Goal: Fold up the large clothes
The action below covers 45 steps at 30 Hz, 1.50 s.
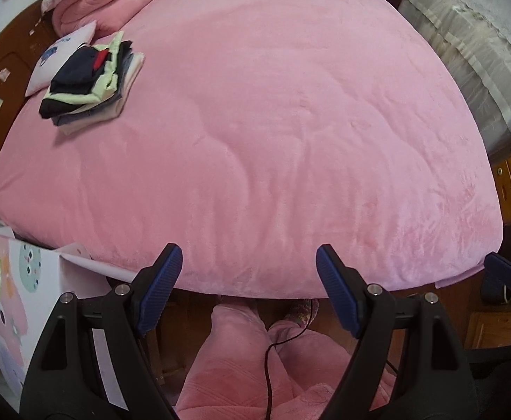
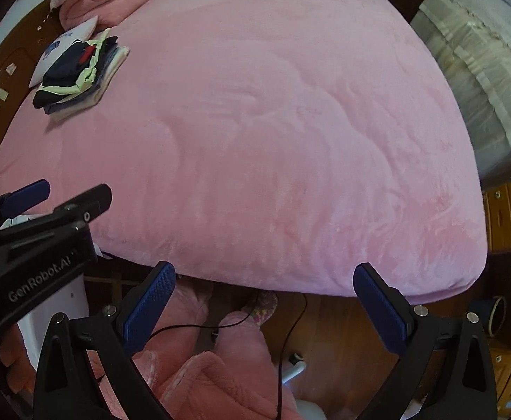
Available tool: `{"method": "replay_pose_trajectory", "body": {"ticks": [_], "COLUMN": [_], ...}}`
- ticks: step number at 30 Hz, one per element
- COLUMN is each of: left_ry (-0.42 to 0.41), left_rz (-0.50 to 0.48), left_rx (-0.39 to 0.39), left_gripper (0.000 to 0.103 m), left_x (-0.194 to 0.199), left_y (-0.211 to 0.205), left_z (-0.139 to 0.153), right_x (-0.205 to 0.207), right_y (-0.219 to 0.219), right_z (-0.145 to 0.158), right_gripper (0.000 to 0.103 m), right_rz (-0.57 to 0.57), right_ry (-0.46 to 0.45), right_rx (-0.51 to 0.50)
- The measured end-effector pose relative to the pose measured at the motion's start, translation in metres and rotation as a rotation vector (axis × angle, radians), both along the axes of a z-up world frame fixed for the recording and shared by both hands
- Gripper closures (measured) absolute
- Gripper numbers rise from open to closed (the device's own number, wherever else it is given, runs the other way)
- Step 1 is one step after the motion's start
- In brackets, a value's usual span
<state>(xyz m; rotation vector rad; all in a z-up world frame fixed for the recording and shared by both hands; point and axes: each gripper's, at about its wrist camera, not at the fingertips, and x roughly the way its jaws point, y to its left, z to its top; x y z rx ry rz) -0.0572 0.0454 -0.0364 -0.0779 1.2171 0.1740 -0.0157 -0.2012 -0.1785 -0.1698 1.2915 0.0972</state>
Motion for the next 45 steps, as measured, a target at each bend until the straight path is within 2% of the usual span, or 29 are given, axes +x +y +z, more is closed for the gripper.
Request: {"method": "replay_pose_trajectory", "body": {"ticks": [6,7,9,13,15,18,24,45], "left_ry": [-0.022,-0.027,-0.026,-0.014,-0.018,-0.010,-0.016,-0.017], "left_rz": [0.064,0.066,0.060,0.045,0.037,0.022,0.029,-0.029], "left_rx": [-0.033,-0.035,-0.039,-0.034,-0.034,-0.029,-0.041,-0.030], "left_gripper": [0.026,0.026,0.019,0.018,0.015,0.001,0.000,0.001], "left_x": [-0.014,-0.016,-0.018,-0.018,-0.017,-0.015,-0.010,0.004], "left_y": [0.023,0.026,0.028,0.031,0.031,0.029,0.029,0.006], "left_z": [0.002,0.003,0.004,0.003,0.004,0.003,0.001,0.001], "right_x": [-0.002,-0.002,0.001,0.006,0.008,0.011,0.012,0.011], "right_y": [0.007,0.007,0.005,0.002,0.001,0.000,-0.001,-0.012], "right_z": [0.002,0.004,0.006,0.010,0.010,0.011,0.016,0.016], "right_gripper": [0.001,0.001,0.000,0.000,0.000,0.000,0.000,0.000], "right_rz": [0.003,-0.004,-0.020,-0.056,-0.068,-0.072,-0.087,-0.149], "right_ry": [0.002,0.000,-0.010,-0.018,-0.018,-0.023,-0.050,-0.037], "right_rx": [0.018,0.031,0.044,0.061,0.069,0.076,0.077,0.070]}}
